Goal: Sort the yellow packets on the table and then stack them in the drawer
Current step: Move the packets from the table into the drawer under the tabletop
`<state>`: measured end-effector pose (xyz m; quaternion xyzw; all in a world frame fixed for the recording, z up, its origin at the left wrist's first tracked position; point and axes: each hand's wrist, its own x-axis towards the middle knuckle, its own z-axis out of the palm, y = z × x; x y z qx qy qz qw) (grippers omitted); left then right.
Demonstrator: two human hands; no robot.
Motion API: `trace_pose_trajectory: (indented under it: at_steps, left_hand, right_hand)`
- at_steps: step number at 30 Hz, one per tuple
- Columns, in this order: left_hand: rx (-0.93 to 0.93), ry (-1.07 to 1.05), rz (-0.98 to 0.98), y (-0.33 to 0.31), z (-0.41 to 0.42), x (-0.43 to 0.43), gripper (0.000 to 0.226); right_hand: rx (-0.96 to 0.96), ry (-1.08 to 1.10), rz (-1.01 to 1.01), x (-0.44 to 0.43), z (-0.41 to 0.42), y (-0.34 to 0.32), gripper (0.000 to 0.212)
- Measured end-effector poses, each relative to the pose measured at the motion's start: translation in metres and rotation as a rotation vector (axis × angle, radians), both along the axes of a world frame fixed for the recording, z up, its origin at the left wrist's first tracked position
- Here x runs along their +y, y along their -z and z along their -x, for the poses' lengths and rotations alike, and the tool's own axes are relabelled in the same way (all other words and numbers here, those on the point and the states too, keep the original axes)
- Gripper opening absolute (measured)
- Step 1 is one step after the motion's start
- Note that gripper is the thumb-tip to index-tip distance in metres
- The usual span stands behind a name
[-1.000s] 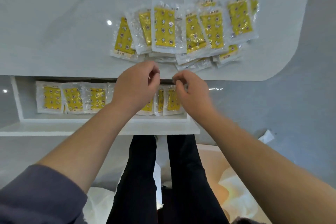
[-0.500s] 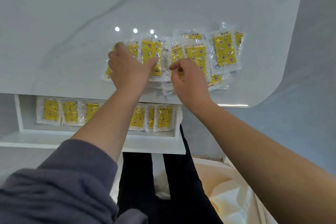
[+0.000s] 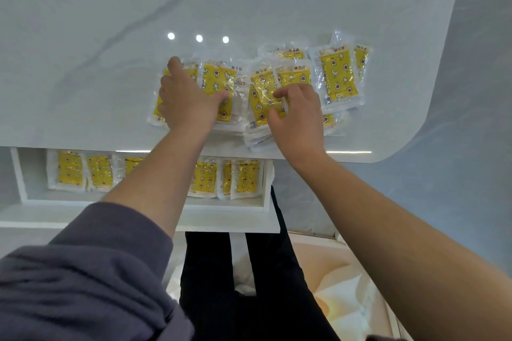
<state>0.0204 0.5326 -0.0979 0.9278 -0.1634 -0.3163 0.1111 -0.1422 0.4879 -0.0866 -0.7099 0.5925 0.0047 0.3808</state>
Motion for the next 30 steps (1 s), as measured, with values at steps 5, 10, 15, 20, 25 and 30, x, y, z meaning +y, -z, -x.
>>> trace_pose_trajectory:
  at_steps: [5, 10, 15, 20, 25, 30]
  left_hand:
    - [-0.008, 0.025, 0.03, 0.0, 0.002, 0.003, 0.095]
    - [-0.039, 0.03, 0.097, 0.001, 0.005, 0.008, 0.082]
    - [-0.06, 0.066, 0.113, -0.002, 0.004, 0.014, 0.073]
    - [-0.065, 0.066, 0.111, -0.003, 0.006, 0.017, 0.071]
    - [-0.061, 0.06, 0.068, -0.001, 0.001, 0.021, 0.074]
    - [-0.072, 0.086, 0.06, -0.008, -0.002, 0.028, 0.075]
  right_hand:
    - [0.061, -0.024, 0.037, 0.0, -0.006, 0.003, 0.035]
    - [0.103, -0.014, 0.069, 0.002, -0.015, 0.005, 0.052]
    - [0.197, 0.003, 0.074, 0.002, -0.026, 0.008, 0.058]
    - [0.244, -0.014, 0.084, -0.001, -0.03, 0.009, 0.062]
    - [0.258, -0.002, 0.064, -0.004, -0.029, 0.011, 0.054]
    - [0.27, 0.004, 0.018, -0.004, -0.026, 0.009, 0.032]
